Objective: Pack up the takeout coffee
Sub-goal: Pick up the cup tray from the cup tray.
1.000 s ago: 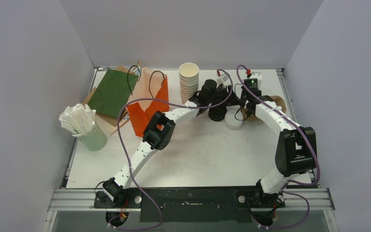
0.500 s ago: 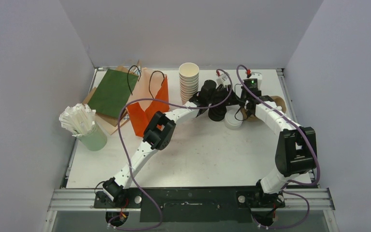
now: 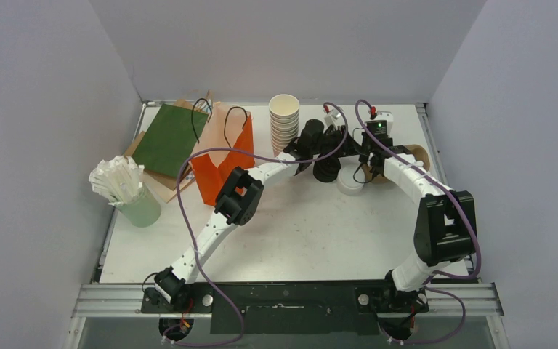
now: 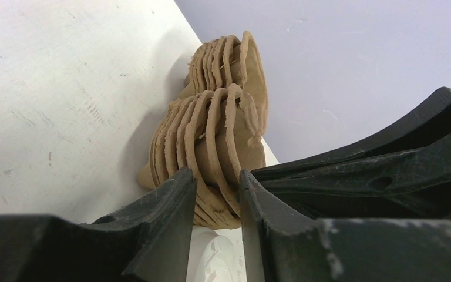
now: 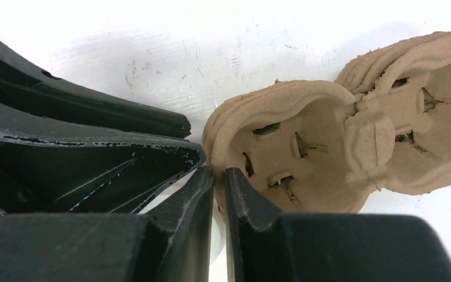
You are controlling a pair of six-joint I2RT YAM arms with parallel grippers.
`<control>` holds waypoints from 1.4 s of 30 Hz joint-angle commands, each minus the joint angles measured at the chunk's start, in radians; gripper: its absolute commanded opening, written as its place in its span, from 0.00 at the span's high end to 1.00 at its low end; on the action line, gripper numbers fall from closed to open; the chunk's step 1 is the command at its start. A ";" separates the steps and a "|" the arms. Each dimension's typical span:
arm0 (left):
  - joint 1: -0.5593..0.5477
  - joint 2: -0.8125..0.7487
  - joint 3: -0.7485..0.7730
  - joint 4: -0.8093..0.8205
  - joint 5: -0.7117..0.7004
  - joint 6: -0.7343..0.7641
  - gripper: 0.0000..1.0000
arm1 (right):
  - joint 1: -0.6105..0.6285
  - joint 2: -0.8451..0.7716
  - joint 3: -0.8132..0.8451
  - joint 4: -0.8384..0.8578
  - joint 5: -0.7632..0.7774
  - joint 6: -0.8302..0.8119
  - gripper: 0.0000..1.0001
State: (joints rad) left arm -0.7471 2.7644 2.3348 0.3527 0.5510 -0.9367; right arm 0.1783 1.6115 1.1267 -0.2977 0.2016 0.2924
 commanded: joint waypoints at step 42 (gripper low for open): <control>-0.021 -0.002 0.100 -0.129 -0.062 0.161 0.84 | -0.020 -0.209 0.202 -0.156 0.212 0.016 1.00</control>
State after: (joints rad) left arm -0.7643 2.7949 2.3825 0.2420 0.5076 -0.8158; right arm 0.1642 1.4532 1.2610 -0.4168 0.3149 0.3206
